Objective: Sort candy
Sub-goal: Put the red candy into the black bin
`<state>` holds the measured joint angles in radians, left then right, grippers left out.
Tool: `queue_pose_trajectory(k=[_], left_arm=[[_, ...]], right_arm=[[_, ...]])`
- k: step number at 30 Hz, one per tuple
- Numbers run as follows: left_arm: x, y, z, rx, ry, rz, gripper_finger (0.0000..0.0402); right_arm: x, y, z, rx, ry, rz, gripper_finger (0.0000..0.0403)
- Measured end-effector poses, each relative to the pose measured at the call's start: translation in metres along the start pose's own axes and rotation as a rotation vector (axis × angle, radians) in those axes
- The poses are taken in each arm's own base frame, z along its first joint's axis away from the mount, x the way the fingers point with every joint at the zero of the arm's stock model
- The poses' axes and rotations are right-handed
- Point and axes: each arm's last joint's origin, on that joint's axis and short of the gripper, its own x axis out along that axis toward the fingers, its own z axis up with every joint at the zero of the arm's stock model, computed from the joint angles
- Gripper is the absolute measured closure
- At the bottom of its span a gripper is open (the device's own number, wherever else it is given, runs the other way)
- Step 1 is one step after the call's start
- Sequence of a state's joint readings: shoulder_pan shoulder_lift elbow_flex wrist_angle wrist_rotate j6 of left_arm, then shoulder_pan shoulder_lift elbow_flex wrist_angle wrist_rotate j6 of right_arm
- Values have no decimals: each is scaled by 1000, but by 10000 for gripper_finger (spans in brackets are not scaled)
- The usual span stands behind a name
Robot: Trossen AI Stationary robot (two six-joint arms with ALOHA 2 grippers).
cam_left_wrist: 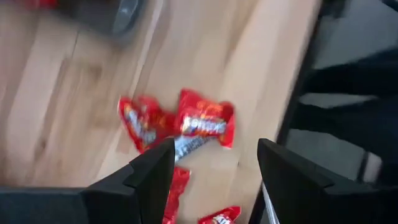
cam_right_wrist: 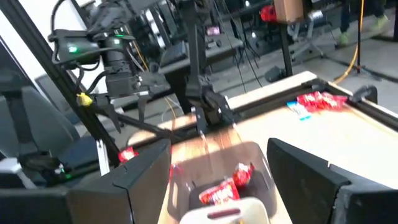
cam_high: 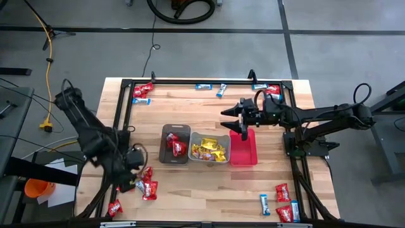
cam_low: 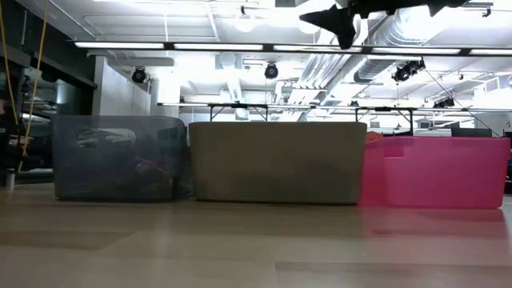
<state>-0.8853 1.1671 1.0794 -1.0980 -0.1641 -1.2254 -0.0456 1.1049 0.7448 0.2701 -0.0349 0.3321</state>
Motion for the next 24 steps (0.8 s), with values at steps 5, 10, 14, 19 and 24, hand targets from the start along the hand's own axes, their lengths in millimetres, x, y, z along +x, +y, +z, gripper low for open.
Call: queue_pose_trajectory(k=[5, 10, 14, 19, 24], left_arm=[[39, 3, -20, -153, 0, 166, 186], [75, 18, -25, -300, 21, 332, 186], [92, 29, -24, -452, 69, 347, 186], [110, 33, -24, -509, 94, 245, 186], [125, 47, -25, -551, 84, 247, 186]], right_arm=[[0, -2, -6, 2, 60, -21, 142], [0, -3, -8, -5, 85, -29, 142], [0, -3, -9, -23, 89, -30, 142], [0, -3, -9, -23, 89, -30, 142], [0, -3, -9, -23, 89, -30, 142]])
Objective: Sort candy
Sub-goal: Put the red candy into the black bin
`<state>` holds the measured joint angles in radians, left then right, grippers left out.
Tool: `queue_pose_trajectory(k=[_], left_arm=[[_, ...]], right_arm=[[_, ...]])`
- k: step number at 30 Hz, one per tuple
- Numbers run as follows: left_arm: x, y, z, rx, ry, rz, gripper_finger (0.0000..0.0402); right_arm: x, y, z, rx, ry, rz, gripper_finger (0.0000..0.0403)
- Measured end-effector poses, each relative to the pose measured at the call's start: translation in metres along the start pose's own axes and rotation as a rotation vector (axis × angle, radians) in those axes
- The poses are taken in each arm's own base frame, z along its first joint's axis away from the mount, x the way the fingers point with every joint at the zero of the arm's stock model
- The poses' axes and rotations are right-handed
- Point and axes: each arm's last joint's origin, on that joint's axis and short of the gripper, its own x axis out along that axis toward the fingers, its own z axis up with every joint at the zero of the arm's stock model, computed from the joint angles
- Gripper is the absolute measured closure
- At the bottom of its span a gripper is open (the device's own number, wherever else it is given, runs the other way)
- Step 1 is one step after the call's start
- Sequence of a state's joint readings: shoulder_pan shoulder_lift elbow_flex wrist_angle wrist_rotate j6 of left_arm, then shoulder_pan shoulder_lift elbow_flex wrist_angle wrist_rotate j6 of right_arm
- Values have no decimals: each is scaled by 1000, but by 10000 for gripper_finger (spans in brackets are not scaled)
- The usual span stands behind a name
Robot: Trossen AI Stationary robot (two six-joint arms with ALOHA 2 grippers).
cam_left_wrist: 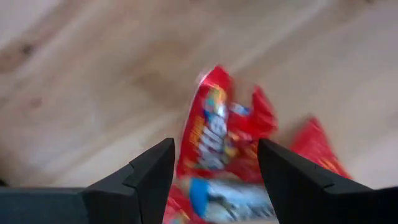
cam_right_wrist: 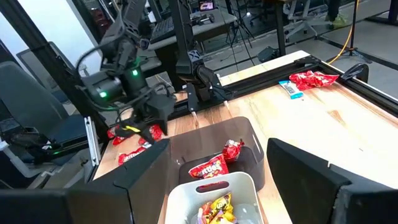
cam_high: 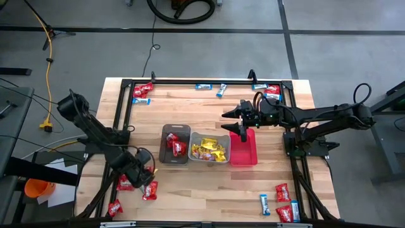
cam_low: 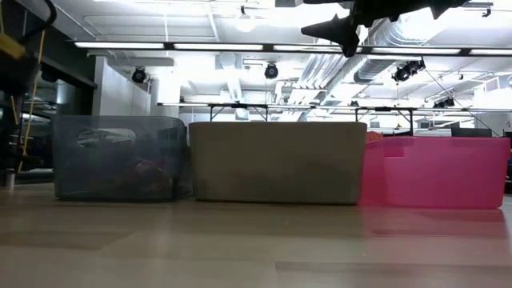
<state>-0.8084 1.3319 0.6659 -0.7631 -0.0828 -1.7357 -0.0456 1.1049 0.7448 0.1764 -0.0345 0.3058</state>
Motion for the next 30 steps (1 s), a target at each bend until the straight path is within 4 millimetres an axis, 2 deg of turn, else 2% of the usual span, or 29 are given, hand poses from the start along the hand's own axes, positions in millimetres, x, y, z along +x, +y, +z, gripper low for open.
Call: queue_pose_trajectory(k=[4, 7, 10, 14, 16, 20, 24, 27, 30], left_arm=[[8, 7, 5, -21, -13, 26, 187], [11, 8, 7, 18, 17, 22, 207], [11, 8, 7, 57, 63, 26, 262], [9, 4, 6, 101, 74, -33, 375], [4, 1, 7, 117, 71, -85, 388], [-23, -1, 8, 173, 68, -216, 397], [-66, 5, 14, 228, 4, -394, 399], [-102, 14, 21, 288, -118, -550, 401], [-128, 24, 28, 326, -296, -641, 401]], right_arm=[[0, 0, 0, 1, 0, 0, 142], [0, 0, 0, 5, -1, 0, 142], [0, 0, 0, 7, -1, 0, 142], [0, 0, 0, 7, -3, 0, 142], [0, 0, 1, 7, -12, 2, 142], [0, 2, 7, 5, -74, 22, 142], [-2, 5, 17, 2, -172, 53, 142], [-3, 7, 23, 2, -246, 51, 142], [-4, 7, 27, 8, -297, 23, 142]])
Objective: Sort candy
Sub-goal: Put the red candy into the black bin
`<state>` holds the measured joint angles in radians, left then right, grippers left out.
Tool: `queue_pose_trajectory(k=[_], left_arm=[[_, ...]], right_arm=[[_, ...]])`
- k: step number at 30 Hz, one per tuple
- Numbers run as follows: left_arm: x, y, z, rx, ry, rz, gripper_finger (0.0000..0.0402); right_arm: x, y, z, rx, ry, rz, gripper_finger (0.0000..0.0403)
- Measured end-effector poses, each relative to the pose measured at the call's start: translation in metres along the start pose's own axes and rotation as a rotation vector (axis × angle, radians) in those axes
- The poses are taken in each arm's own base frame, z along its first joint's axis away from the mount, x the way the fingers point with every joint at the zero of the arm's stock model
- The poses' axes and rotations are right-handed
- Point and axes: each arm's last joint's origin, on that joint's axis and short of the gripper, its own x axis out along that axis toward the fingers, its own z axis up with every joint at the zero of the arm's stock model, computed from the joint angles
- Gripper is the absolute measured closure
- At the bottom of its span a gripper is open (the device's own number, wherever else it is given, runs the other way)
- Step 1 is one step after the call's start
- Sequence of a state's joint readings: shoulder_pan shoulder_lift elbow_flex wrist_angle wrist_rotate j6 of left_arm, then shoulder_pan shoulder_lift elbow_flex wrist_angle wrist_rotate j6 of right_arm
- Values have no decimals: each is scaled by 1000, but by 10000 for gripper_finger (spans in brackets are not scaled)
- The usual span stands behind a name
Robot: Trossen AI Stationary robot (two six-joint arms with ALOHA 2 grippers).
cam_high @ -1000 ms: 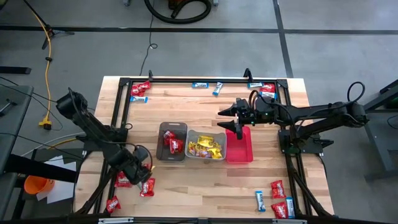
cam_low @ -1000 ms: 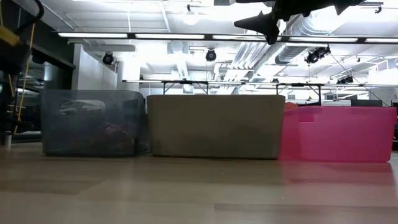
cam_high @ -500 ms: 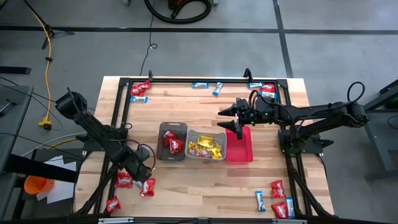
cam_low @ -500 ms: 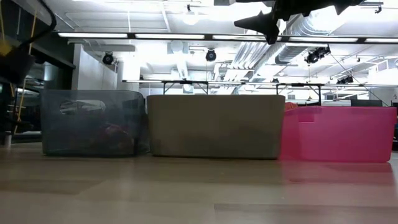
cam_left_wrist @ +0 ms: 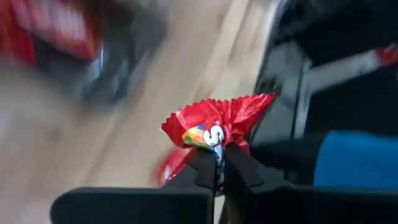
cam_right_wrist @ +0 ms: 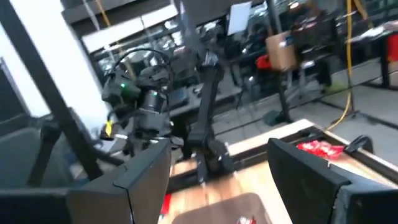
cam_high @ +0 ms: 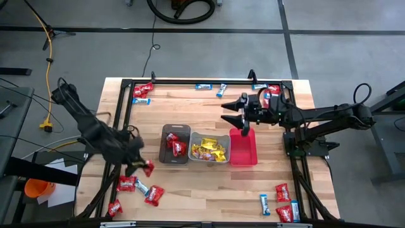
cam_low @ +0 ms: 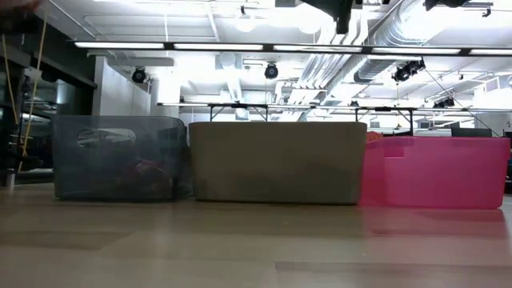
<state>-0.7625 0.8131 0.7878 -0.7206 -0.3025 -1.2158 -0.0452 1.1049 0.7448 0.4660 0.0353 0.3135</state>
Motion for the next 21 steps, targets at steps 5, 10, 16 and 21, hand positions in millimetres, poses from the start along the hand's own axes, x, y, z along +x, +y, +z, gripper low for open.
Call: queue_pose_trajectory(k=[5, 10, 16, 21], left_arm=[[-16, 2, 22, 136, -249, 44, 401], [-5, 6, 47, 297, -399, 197, 401], [26, 8, 79, 412, -436, 285, 401], [46, 11, 88, 376, -387, 277, 401]], right_arm=[[0, -1, 1, 27, -23, -37, 142], [0, -1, 2, 28, -27, -34, 142], [0, 3, 6, 22, -55, 46, 142], [-2, 6, 8, 17, -46, 135, 142]])
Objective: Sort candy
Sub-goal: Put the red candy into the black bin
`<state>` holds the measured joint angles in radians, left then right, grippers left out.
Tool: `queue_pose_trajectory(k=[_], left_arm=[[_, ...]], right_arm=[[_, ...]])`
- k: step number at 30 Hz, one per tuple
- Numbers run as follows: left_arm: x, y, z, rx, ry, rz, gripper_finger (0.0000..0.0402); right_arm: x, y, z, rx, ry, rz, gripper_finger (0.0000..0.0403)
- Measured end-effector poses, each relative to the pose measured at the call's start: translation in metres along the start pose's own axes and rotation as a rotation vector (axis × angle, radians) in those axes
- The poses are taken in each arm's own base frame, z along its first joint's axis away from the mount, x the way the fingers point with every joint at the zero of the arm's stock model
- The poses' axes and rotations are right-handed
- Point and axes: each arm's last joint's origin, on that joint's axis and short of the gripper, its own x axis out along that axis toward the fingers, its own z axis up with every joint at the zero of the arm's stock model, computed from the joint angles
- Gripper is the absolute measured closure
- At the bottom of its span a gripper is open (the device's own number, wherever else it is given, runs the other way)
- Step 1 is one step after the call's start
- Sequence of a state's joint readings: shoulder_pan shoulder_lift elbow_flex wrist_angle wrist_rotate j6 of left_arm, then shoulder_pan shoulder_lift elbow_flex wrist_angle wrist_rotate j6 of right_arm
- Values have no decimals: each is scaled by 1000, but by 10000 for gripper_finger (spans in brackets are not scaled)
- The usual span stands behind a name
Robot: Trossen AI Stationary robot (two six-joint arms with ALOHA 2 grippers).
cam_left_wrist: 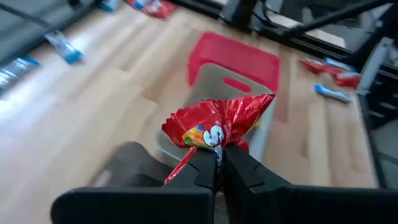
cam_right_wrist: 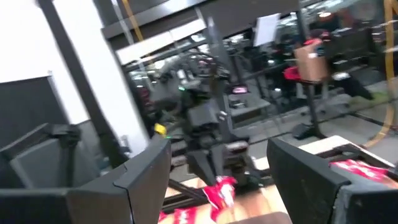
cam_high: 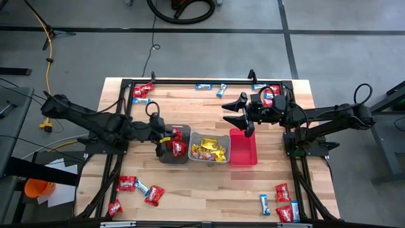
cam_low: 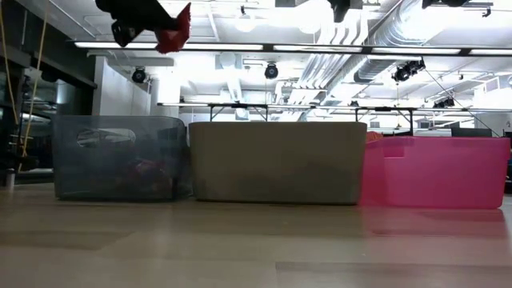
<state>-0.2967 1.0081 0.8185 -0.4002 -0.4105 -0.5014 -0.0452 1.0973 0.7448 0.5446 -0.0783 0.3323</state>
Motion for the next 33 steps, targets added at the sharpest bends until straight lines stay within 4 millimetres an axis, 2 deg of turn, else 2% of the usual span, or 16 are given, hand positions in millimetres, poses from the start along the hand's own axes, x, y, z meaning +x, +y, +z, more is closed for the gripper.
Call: queue_pose_trajectory(k=[5, 8, 18, 22, 25, 29, 33], left_arm=[[5, -3, -4, -56, 51, -29, 391], [6, -2, -9, -85, 91, -5, 369], [5, 1, -13, -113, 124, 33, 227], [-2, -1, -7, -114, 124, -22, 190], [-7, -4, 0, -34, 115, -50, 182], [-3, 2, -11, 144, 218, 36, 182], [6, 0, -17, 277, 268, 46, 183]], right_arm=[[-4, 4, 4, -58, 12, 89, 142], [-7, 6, 8, -92, 0, 110, 142], [-16, 13, 19, -77, -47, 132, 142], [-18, 14, 22, -59, -66, 130, 142], [-18, 14, 23, -32, -79, 132, 142], [-18, 13, 24, -30, -89, 103, 142], [-18, 12, 24, -13, -113, 28, 142]])
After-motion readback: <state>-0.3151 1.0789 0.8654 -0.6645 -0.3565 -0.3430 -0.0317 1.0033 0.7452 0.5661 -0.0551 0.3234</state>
